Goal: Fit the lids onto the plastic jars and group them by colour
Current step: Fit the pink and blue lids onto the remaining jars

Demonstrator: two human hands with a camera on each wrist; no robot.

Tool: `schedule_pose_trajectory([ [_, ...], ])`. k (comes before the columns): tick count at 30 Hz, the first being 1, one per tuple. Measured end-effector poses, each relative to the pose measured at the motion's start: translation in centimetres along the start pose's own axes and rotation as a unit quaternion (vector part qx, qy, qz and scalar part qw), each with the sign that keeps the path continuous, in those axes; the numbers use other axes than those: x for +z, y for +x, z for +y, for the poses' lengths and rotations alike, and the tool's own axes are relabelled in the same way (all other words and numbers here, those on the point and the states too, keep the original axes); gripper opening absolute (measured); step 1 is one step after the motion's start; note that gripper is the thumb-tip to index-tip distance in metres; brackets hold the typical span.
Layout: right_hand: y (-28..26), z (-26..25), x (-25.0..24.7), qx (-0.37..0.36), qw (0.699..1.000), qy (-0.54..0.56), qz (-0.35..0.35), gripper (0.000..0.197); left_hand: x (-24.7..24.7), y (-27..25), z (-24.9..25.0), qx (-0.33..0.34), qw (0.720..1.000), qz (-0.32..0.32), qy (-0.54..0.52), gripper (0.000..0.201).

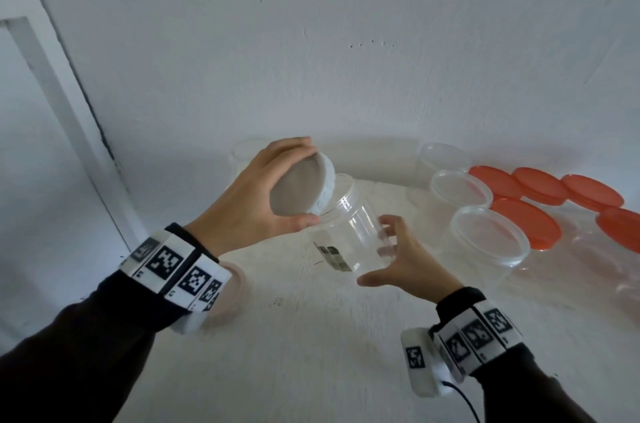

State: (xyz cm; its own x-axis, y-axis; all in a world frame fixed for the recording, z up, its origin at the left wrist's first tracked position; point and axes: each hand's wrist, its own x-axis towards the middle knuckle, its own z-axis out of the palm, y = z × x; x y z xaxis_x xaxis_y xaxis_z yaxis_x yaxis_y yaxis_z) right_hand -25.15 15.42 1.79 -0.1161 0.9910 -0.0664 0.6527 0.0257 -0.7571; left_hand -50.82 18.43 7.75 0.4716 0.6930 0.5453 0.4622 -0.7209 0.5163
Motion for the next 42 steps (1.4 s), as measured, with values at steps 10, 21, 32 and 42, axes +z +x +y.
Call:
schedule_pose_trajectory([
  [10, 1.0, 1.1, 0.3, 0.009, 0.996, 0.088, -0.024, 0.082, 1.0, 1.3, 0.6, 0.007, 1.0, -0.015, -0.008, 0.078],
  [21, 0.0, 2.3, -0.5, 0.035, 0.994, 0.1, -0.032, 0.088, 2.7, 2.9, 1.3, 0.022, 0.999, -0.041, -0.008, 0.077],
  [32, -0.2, 2.4, -0.2, 0.009, 0.989, 0.148, -0.002, 0.077, 4.7, 5.2, 2.3, 0.015, 0.991, -0.131, -0.007, 0.075],
  [42, -0.1, 2.3, -0.3, -0.002, 0.99, 0.14, -0.004, 0.073, 4.9, 7.1, 3.1, 0.012, 0.98, -0.2, 0.001, 0.069],
])
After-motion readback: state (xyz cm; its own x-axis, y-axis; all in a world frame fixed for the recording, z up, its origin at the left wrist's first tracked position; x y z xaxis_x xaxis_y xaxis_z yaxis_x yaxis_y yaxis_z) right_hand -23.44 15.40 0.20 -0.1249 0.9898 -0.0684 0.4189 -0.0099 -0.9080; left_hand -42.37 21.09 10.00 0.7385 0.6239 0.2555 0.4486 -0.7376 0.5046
